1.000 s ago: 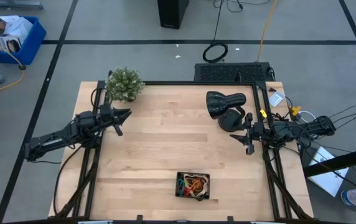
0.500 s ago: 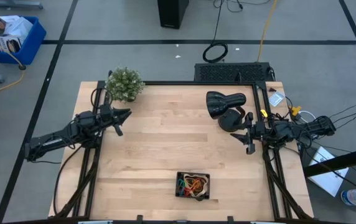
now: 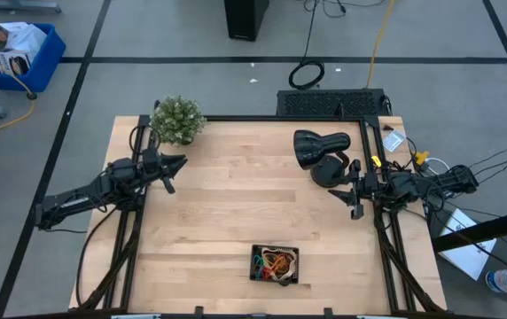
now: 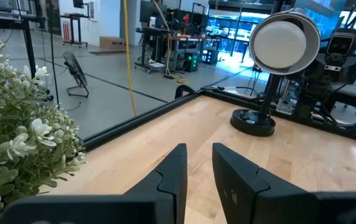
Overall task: Pick and place rubber bands into bin
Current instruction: Return to home position
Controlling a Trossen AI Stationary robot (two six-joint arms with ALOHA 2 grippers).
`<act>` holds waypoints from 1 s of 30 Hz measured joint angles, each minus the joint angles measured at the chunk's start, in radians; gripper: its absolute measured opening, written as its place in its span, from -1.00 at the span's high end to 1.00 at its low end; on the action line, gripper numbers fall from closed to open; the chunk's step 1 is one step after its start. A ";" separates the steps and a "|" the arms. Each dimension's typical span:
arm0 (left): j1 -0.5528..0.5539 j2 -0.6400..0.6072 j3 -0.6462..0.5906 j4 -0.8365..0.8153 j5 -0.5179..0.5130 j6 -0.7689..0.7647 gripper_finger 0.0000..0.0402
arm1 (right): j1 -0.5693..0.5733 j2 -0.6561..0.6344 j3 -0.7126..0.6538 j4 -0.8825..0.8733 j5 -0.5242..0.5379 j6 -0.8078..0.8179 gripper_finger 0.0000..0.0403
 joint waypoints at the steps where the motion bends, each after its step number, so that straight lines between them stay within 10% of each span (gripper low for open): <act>1: 0.000 0.000 0.000 0.000 0.000 0.000 0.60 | 0.000 0.000 0.000 0.000 0.000 0.000 0.26; 30: 0.000 0.000 0.000 0.000 0.000 0.000 0.60 | 0.000 0.000 0.002 0.000 0.000 0.000 0.26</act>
